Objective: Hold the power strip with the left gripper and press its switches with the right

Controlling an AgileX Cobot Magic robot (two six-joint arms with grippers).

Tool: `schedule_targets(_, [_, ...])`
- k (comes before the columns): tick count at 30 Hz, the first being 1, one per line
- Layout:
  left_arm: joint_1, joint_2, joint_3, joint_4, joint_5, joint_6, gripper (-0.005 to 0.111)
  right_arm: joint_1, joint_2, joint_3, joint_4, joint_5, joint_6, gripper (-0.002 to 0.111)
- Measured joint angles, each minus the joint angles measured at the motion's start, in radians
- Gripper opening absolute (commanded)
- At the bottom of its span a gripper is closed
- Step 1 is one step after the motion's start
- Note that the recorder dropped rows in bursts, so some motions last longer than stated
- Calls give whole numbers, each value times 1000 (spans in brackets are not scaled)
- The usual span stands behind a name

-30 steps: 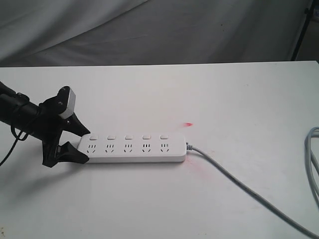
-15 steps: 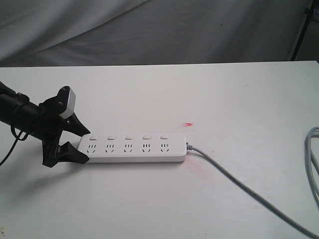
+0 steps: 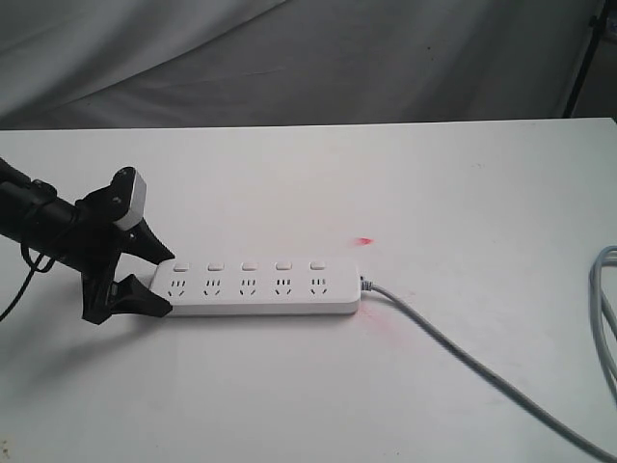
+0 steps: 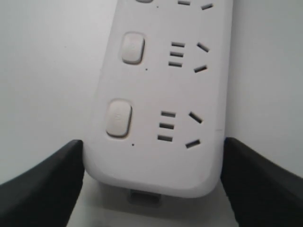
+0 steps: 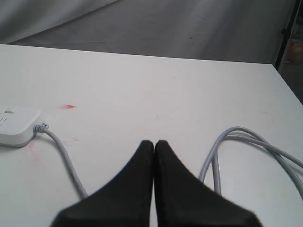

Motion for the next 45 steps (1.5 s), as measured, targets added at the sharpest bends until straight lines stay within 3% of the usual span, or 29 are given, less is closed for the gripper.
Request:
schedule_targets(26, [0,0,0,0,0,0,0,0,0,0,0,-7,0,0])
schedule_targets(32, [0,0,0,0,0,0,0,0,0,0,0,-164,0,0])
schedule_targets(38, [0,0,0,0,0,0,0,0,0,0,0,-489,0,0])
schedule_targets(45, [0,0,0,0,0,0,0,0,0,0,0,-521,0,0])
